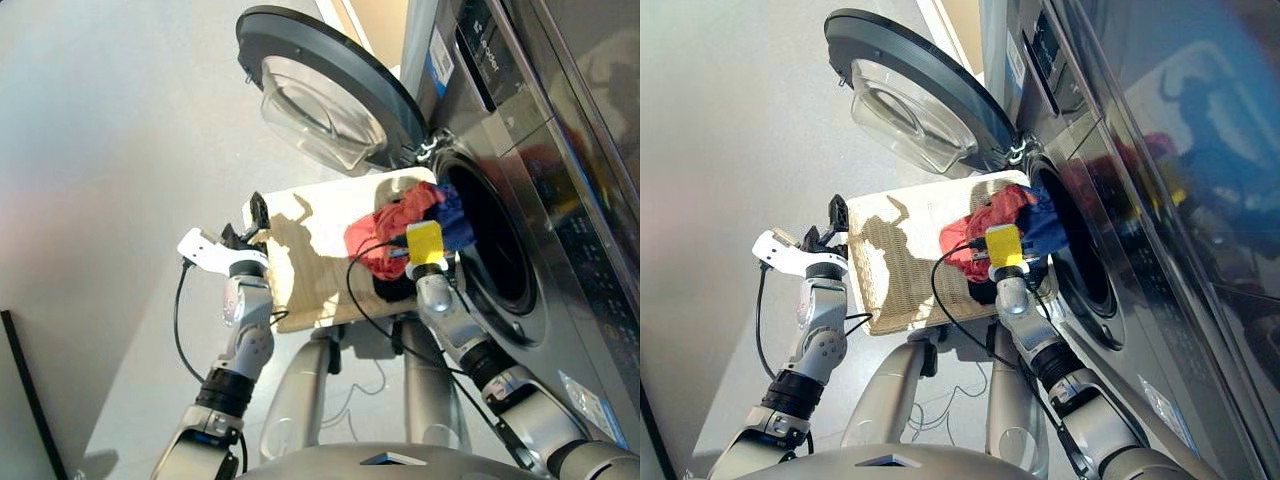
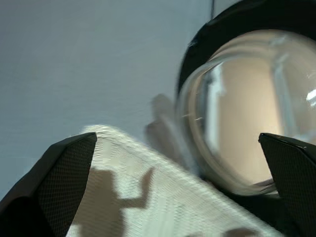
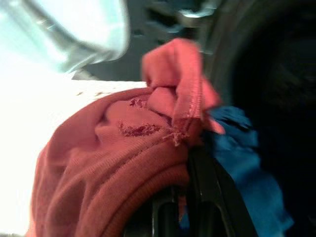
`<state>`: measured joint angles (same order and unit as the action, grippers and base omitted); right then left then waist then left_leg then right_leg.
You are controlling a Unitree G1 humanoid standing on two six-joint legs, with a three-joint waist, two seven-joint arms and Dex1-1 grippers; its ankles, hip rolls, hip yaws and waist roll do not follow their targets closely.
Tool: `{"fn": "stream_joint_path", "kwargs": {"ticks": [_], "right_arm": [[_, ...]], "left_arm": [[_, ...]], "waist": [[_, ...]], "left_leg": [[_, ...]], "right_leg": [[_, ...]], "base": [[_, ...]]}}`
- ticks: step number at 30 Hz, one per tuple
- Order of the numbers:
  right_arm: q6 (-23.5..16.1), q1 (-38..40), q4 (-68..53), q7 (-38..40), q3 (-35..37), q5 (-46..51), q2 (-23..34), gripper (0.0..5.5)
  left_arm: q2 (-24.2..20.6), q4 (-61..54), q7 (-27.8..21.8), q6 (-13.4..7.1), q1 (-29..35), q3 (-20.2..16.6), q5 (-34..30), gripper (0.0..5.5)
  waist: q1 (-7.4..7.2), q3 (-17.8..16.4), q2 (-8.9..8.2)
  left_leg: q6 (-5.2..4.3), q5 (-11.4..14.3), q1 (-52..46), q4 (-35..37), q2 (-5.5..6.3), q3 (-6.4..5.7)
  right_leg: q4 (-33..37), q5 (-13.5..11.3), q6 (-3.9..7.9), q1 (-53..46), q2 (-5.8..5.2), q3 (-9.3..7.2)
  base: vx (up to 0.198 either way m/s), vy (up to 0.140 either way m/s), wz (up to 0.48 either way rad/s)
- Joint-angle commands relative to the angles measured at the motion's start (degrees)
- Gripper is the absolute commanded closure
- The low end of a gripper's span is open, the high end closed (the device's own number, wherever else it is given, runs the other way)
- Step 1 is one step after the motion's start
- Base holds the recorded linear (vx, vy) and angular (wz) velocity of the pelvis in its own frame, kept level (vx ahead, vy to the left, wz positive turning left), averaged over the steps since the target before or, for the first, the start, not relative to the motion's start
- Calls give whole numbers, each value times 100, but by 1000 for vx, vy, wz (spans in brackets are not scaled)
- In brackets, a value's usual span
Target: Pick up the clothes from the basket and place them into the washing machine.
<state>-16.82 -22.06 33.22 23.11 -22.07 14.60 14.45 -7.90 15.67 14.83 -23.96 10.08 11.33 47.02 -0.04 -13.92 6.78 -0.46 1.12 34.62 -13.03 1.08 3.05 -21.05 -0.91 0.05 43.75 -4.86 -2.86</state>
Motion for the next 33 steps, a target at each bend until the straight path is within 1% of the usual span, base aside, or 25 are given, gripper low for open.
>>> {"fn": "stream_joint_path", "kwargs": {"ticks": [1,5,8,9,12,13,15,17,19,22,24,27,28,31,33], "right_arm": [[-637,-26,-170,172,218,447,-298,550],[-773,-163,32,252,613,991,-316,550],[-816,-439,167,350,866,1201,-261,550],[-815,-563,188,432,965,1219,-228,550],[-860,-879,306,593,1230,1281,-166,550],[-876,-959,294,663,1301,1295,-141,550],[-920,-1183,367,820,1544,1348,-70,550],[-982,-1467,585,900,1754,1561,9,550],[-1032,-1888,854,962,1994,1839,172,550],[-1141,-2448,1044,1119,2381,2147,507,550],[-1235,-2834,1061,1201,2526,2280,813,550],[-1368,-3250,1151,1347,2663,2338,1460,550],[-1426,-3296,1124,1450,2711,2285,1582,550],[-1791,-3317,872,1795,3099,2221,2007,550],[-1992,-3309,950,1933,3307,2303,2186,550]], "left_arm": [[-285,233,169,-181,-73,-212,-799,0],[-327,547,185,-153,-82,-170,-1044,0],[-359,570,128,-150,-120,-132,-1051,0],[-382,526,123,-147,-117,-113,-1062,0],[-417,537,102,-107,-80,-58,-1142,0],[-430,552,109,-97,-56,-37,-1185,0],[-456,558,135,-72,3,-43,-1231,0],[-492,587,156,-66,32,-47,-1264,0],[-565,598,183,-44,90,-104,-1294,0],[-731,422,191,-40,33,-222,-1330,0],[-860,357,159,-32,0,-220,-1365,0],[-959,508,104,-16,48,-147,-1450,0],[-952,576,84,-11,37,-127,-1463,0],[-946,789,37,-13,-32,-84,-1496,0],[-976,917,38,-39,-15,-69,-1543,0]], "waist": [[-1,124,91],[24,35,222],[75,-71,333],[91,-122,370],[135,-211,408],[135,-230,420],[121,-268,428],[131,-268,427],[147,-265,436],[218,-255,480],[258,-263,495],[277,-258,505],[279,-261,510],[257,-242,512],[244,-214,504]], "left_leg": [[3,107,357,-330,37,-23],[7,101,522,-382,73,5],[19,115,801,-533,86,33],[34,138,954,-648,100,28],[73,250,1411,-1089,86,34],[78,291,1576,-1245,77,43],[103,414,1924,-1638,65,14],[118,515,2201,-1932,42,7],[124,624,2485,-2232,26,-34],[151,750,2828,-2580,-15,-32],[159,809,3002,-2770,-32,-14],[169,868,3090,-2883,-54,1],[172,883,3086,-2917,-66,9],[167,894,3005,-2855,-79,28],[168,896,2918,-2763,-84,35]], "right_leg": [[362,7,432,-261,23,34],[235,17,434,-23,-17,70],[62,38,426,278,-36,104],[-57,58,421,434,-34,121],[-459,157,385,859,-26,121],[-593,192,367,1000,-27,127],[-1008,293,341,1350,-9,159],[-1267,376,310,1587,-10,137],[-1566,482,273,1869,1,143],[-1887,575,253,2206,23,178],[-2075,621,237,2401,46,214],[-2216,671,232,2548,88,264],[-2240,682,228,2567,92,281],[-2200,682,256,2521,88,294],[-2160,695,273,2469,99,317]], "base": [[0,0,0],[0,0,0],[-19,12,15],[-71,25,68],[-67,-28,111],[-71,-50,93],[-64,-40,71],[-43,-43,48],[-20,-27,26],[0,0,0],[0,0,0],[0,0,0],[0,0,0],[0,0,0],[0,0,0]]}}
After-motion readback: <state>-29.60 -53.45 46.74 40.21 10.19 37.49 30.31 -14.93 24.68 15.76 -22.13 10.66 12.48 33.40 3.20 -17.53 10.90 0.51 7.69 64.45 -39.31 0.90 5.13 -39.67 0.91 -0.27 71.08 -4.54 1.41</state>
